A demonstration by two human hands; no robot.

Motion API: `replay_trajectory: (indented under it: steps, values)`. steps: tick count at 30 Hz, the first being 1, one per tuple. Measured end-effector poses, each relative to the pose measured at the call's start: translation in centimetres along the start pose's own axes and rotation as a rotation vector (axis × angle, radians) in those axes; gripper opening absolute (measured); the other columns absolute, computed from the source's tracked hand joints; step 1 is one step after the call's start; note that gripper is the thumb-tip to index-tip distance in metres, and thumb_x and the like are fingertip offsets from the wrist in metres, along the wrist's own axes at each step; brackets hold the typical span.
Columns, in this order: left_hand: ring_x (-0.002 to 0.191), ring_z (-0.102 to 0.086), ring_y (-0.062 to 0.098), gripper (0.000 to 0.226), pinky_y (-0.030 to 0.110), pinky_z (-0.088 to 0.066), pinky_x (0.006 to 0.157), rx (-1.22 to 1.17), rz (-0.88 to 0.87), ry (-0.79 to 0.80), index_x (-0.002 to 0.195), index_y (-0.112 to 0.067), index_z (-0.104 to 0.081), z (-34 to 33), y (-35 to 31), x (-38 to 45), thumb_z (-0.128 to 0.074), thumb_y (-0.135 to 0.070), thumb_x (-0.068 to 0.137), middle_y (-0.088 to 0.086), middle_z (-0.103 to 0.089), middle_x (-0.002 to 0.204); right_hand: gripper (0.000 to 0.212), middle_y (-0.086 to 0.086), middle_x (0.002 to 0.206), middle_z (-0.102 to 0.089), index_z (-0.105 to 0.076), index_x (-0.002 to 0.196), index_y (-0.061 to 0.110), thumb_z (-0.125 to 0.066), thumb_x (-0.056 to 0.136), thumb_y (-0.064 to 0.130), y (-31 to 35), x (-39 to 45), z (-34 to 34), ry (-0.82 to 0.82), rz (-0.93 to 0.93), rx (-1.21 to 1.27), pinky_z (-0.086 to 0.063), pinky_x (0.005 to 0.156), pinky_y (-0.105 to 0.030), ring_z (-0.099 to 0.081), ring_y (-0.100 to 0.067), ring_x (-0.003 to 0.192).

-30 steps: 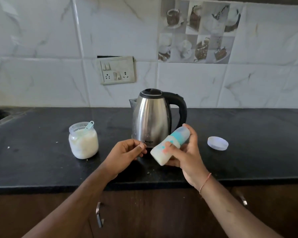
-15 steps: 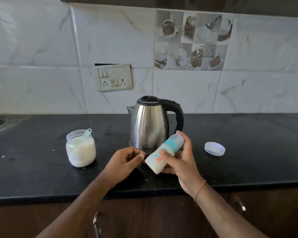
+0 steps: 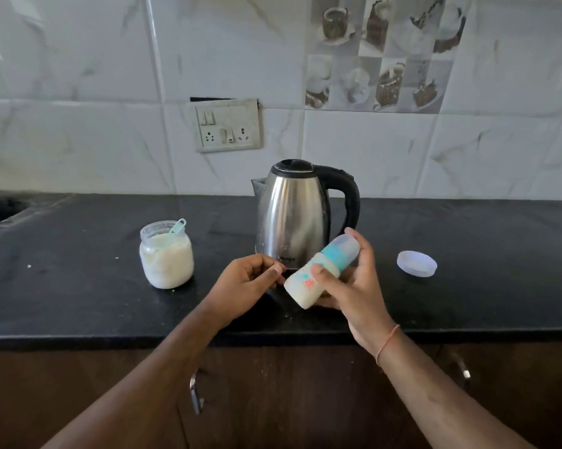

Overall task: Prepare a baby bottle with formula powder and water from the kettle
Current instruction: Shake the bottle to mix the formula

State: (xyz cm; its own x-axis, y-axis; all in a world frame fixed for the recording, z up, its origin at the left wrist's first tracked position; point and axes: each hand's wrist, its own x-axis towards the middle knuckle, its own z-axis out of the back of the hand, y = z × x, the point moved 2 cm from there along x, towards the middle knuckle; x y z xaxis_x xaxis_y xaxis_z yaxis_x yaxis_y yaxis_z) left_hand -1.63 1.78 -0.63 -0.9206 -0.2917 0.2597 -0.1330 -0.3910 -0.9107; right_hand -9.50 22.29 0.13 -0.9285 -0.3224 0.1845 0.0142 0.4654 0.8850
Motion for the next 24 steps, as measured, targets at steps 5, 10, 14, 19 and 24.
replay_trajectory:
  steps: [5, 10, 14, 19, 24]
  values:
    - [0.089, -0.076, 0.012, 0.016, 0.037, -0.061, 0.095, 0.01, -0.01, 0.005, 0.104, -0.019, -0.08, 0.0, 0.0, 0.0, -0.067, -0.028, 0.107, -0.002, -0.083, 0.095, 0.077, -0.007, 0.14, -0.057, -0.035, 0.152, 0.038, -0.081, 0.096, 0.012, 0.4, 0.4, 0.5, -0.16, 0.034, 0.168, -0.067, 0.075, -0.047, -0.071, -0.032, 0.125]
    - [0.083, -0.074, 0.005, 0.02, 0.022, -0.054, 0.081, -0.004, -0.02, -0.008, 0.103, -0.021, -0.08, 0.0, 0.2, 0.2, -0.062, -0.025, 0.11, -0.001, -0.083, 0.096, 0.071, -0.006, 0.14, -0.058, -0.037, 0.151, 0.037, -0.078, 0.099, 0.013, 0.6, 0.4, 1.2, -0.24, 0.053, 0.279, -0.067, 0.075, -0.046, -0.073, -0.029, 0.121]
    - [0.084, -0.074, 0.005, 0.023, 0.017, -0.054, 0.076, -0.011, 0.007, -0.003, 0.105, -0.019, -0.08, -0.2, 0.3, 0.2, -0.059, -0.024, 0.112, -0.002, -0.083, 0.095, 0.071, -0.003, 0.135, -0.059, -0.042, 0.15, 0.039, -0.08, 0.096, 0.011, 0.3, 0.1, 0.2, -0.027, -0.016, 0.056, -0.067, 0.074, -0.048, -0.072, -0.026, 0.119]
    - [0.084, -0.073, 0.009, 0.028, 0.019, -0.054, 0.075, -0.038, -0.017, -0.014, 0.105, -0.019, -0.08, -0.2, 0.4, 0.4, -0.055, -0.027, 0.113, 0.001, -0.083, 0.096, 0.073, -0.007, 0.142, -0.058, -0.036, 0.151, 0.037, -0.08, 0.098, 0.015, 0.5, 1.1, 1.5, -0.284, 0.047, 0.311, -0.067, 0.076, -0.049, -0.071, -0.034, 0.125]
    - [0.085, -0.074, 0.007, 0.027, 0.017, -0.054, 0.075, -0.025, -0.013, -0.006, 0.106, -0.02, -0.08, 0.0, 0.2, 0.4, -0.055, -0.029, 0.113, -0.001, -0.083, 0.097, 0.069, -0.007, 0.139, -0.06, -0.043, 0.147, 0.037, -0.08, 0.096, 0.009, 0.2, 0.4, 0.7, -0.205, 0.075, 0.182, -0.067, 0.075, -0.05, -0.072, -0.032, 0.123]
